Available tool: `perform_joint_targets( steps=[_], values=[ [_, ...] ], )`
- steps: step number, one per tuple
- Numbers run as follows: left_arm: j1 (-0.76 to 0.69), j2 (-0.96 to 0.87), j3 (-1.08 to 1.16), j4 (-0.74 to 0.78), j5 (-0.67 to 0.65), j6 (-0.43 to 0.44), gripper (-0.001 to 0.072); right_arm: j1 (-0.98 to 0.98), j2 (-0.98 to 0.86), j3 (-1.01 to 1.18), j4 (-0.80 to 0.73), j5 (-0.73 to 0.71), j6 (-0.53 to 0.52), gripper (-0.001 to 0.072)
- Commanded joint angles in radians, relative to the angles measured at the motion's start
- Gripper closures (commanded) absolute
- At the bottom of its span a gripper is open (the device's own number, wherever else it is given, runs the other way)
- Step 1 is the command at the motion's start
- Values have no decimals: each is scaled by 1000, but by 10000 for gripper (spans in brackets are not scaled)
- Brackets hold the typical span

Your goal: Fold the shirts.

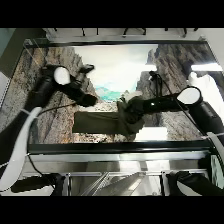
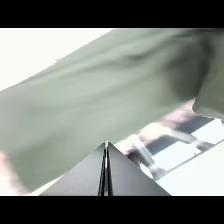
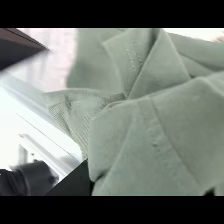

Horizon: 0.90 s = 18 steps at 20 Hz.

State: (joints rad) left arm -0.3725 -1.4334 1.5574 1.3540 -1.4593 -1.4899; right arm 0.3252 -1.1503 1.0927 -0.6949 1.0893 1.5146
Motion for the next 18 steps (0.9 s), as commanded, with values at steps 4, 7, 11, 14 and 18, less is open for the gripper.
perform_joint_targets(
  steps=[4, 7, 11, 14, 18],
  values=[
    [354, 208, -98, 30, -15, 19, 694, 172, -208, 229, 52, -145, 35, 683],
    [450, 303, -272, 30, 26, 19, 694, 208, -303, 291, 52, -135, 46, 683],
    [500, 438, -498, 31, 58, 20, 694, 264, -372, 291, 53, -112, 46, 683],
    [504, 524, -628, 34, 84, 20, 694, 311, -394, 291, 53, -148, 46, 683],
    [504, 588, -735, 32, 97, 19, 694, 361, -431, 298, 162, -263, -17, 683]
  ],
)
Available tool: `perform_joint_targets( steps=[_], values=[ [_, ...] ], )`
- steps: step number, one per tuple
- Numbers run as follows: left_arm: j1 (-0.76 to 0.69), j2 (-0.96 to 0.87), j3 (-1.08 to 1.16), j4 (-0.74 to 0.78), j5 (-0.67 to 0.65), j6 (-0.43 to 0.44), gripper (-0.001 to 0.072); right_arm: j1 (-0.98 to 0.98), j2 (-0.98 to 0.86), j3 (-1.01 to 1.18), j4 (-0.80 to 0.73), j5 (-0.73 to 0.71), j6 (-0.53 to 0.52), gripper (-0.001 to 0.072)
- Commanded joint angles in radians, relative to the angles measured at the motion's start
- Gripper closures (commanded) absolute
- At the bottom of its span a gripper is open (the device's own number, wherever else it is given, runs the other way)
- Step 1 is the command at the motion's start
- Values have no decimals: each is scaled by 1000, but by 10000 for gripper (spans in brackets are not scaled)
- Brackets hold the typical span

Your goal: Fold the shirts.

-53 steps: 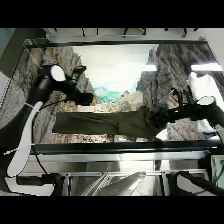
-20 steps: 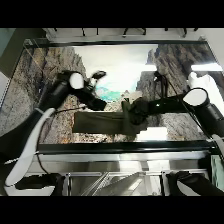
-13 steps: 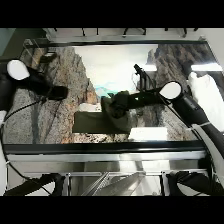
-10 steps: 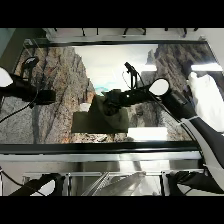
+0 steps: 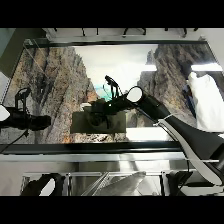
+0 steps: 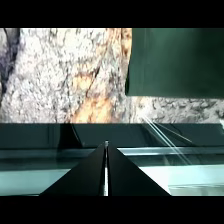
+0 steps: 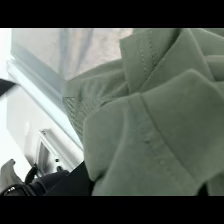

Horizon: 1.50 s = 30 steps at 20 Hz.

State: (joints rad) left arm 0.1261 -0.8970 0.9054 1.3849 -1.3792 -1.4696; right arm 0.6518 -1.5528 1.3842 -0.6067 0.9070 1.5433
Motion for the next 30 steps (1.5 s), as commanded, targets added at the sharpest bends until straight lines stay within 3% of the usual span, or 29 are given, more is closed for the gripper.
perform_joint_targets(
  steps=[1, 5, 8, 9, 10, 12, 14, 16, 19, 21, 26, 30],
  values=[
    [5, 61, -93, 1, 17, -1, 694, 42, -41, 11, 103, -116, -58, 682],
    [5, 62, -79, 0, 9, -1, 694, 73, -103, 15, 135, -232, -88, 682],
    [5, 26, -37, 1, 0, 0, 694, 95, -170, 15, 367, -351, -259, 671],
    [5, 11, -19, 1, -1, 0, 694, 100, -193, 15, 511, -351, -366, 482],
    [5, -3, 0, 1, 0, 0, 694, 100, -210, 15, 652, -324, -490, -8],
    [5, -26, 26, 1, 0, 0, 694, 87, -224, 14, 919, -203, -707, 5],
    [5, -47, 48, 1, -4, 1, 694, 47, -209, 14, 977, -78, -778, 6],
    [5, -62, 70, 2, -11, 4, 694, -30, -175, 14, 786, 38, -647, 10],
    [5, -61, 94, 1, -13, 4, 694, -159, -83, 5, 242, 174, -296, 11],
    [5, -61, 95, 0, -16, 4, 694, -246, 14, -57, 17, 222, -179, 10],
    [5, -113, 96, -133, -7, 15, 694, -476, 231, -401, -89, 161, -151, 9],
    [5, -137, 96, -185, -6, 14, 694, -494, 155, -474, -85, 86, -185, 9]
  ],
)
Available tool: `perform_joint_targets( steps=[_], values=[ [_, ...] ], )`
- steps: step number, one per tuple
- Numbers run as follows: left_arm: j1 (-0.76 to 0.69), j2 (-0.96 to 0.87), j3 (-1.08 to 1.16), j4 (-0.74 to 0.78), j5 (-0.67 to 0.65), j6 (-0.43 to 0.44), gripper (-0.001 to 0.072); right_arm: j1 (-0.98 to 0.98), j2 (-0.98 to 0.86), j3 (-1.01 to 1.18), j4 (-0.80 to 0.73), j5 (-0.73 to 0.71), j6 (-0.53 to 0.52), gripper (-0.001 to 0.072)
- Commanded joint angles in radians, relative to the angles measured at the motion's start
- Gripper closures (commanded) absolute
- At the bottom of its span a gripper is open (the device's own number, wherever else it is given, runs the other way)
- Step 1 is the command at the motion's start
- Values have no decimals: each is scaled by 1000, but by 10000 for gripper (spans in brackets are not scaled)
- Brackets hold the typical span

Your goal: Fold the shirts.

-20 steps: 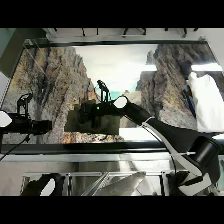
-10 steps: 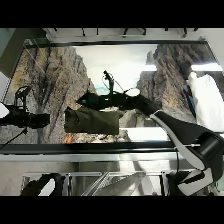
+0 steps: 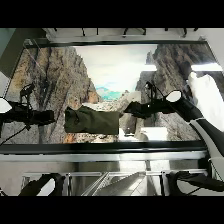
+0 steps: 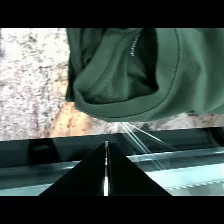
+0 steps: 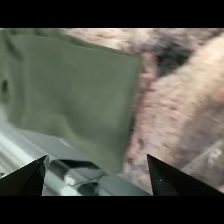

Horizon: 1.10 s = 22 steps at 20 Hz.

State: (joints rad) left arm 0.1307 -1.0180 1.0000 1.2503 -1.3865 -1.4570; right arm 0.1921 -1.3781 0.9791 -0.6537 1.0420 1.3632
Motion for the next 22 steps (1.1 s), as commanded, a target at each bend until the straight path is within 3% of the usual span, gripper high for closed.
perform_joint_targets(
  steps=[1, 9, 18, 19, 20, 21, 22],
  values=[
    [0, -14, 2, -50, -2, 2, 694, -31, -65, -69, -10, -65, -31, 9],
    [0, -15, 2, -49, -54, -12, 694, 61, -326, -69, 445, -78, -331, 14],
    [0, -14, 2, -50, -54, -28, 694, 255, -328, 14, 580, -273, -346, 36],
    [0, -14, 2, -49, -54, -28, 694, 261, -328, 29, 579, -278, -346, 200],
    [0, -14, 2, -49, -53, -27, 693, 258, -327, 38, 578, -267, -348, 585],
    [0, -14, 2, -48, -51, -22, 694, 246, -323, 41, 579, -245, -347, 682],
    [0, -15, 3, -47, -52, -8, 694, 228, -312, 41, 575, -204, -346, 682]
  ],
)
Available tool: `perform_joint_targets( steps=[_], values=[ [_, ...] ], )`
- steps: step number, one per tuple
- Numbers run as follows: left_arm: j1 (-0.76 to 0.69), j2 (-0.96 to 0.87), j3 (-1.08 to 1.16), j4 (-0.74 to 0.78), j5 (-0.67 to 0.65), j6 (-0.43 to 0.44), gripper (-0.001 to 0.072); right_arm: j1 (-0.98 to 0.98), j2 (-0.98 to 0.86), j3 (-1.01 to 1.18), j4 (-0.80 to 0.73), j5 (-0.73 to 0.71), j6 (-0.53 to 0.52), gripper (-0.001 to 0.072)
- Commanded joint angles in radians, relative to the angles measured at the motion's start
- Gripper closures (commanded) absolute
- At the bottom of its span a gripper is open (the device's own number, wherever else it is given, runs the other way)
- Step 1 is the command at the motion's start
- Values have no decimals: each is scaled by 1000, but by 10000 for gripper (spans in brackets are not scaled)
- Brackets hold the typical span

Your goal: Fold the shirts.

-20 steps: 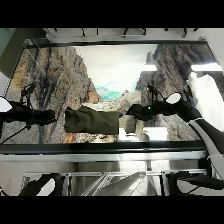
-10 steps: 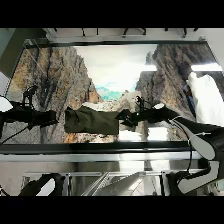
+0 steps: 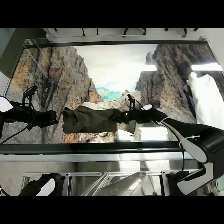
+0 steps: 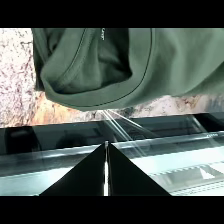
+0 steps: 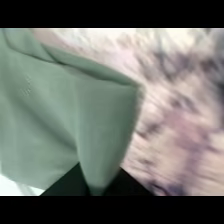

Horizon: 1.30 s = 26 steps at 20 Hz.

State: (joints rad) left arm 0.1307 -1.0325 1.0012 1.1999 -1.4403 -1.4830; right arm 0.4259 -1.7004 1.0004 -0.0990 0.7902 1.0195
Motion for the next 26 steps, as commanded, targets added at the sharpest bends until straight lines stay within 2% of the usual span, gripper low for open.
perform_joint_targets(
  steps=[1, 2, 5, 7, 11, 15, 19, 22, 26],
  values=[
    [0, 0, 3, 2, 2, 25, 694, -30, 30, 19, 6, 95, -2, 683],
    [0, 6, 3, 3, 3, 29, 694, -59, 69, 19, -33, 135, 14, 683],
    [0, 45, 3, 4, 50, 37, 694, -142, 272, 17, -306, 154, 246, 683],
    [0, 75, 3, 3, 89, 43, 694, -170, 452, 17, -448, 153, 351, 683],
    [-24, 79, 3, -26, 99, 27, 694, -177, 703, 21, -478, 104, 479, 683],
    [-95, 30, 3, -23, 100, 47, 693, -177, 773, 69, -460, 10, 561, 684],
    [-107, 5, 5, -21, 97, 54, 694, -185, 730, 143, -454, -112, 567, 684],
    [-107, 6, 33, -22, 87, 72, 694, -249, 652, 227, -454, -126, 558, 684],
    [-107, 6, 129, -22, 87, 88, 694, -374, 547, 356, -455, -127, 483, 684]
  ],
)
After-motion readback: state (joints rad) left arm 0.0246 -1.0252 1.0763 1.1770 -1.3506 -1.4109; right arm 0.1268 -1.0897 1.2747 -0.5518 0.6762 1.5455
